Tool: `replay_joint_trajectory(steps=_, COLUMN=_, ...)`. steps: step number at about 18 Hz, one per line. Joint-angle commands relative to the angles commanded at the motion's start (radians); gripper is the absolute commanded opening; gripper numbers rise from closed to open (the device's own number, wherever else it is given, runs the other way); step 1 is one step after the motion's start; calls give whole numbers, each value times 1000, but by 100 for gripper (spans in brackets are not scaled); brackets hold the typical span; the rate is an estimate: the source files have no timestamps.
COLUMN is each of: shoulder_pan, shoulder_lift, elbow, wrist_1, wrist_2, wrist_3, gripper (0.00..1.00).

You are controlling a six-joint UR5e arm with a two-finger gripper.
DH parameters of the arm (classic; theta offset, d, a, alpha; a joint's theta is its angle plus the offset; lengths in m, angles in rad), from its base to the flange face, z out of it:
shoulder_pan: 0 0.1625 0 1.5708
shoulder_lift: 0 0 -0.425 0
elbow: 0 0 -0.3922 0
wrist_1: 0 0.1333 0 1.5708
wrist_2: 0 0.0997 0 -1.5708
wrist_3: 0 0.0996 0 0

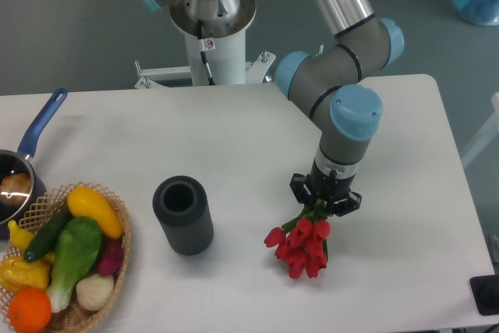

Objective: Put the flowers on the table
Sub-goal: 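Carry the tulips toward the black vase and lower them to the table, then lay the tulips on the table and open the gripper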

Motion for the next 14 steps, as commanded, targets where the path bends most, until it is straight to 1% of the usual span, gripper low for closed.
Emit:
replay_joint_trajectory(steps=4, shoulder_pan=-5, shoulder_lift=-18, elbow=0, wrist_1=26, wrist_2=0, wrist_3=-2, gripper=36)
replay_joint_trajectory(steps=6, shoulder_pan=-5, shoulder_lift=-20, elbow=0, wrist_1=26, wrist_2=0, wrist_3=-2, gripper=36)
replay_joint_trajectory(steps=10, shoulder_pan=-6, shoulder_lift=-23, elbow=-2, wrist_1=28, wrist_2=-2, wrist_3=0, gripper=44)
replay_joint_trajectory(steps=11, shoulder_pan=-6, shoulder_lift=-23, elbow=-2, wrist_1=28, wrist_2=-2, wrist_3=0, gripper=50)
replay_joint_trajectory(steps=14, shoulder_pan=-6, shoulder_lift=-21, elbow=0, wrist_1=29, wrist_2=-2, wrist_3=0, gripper=51)
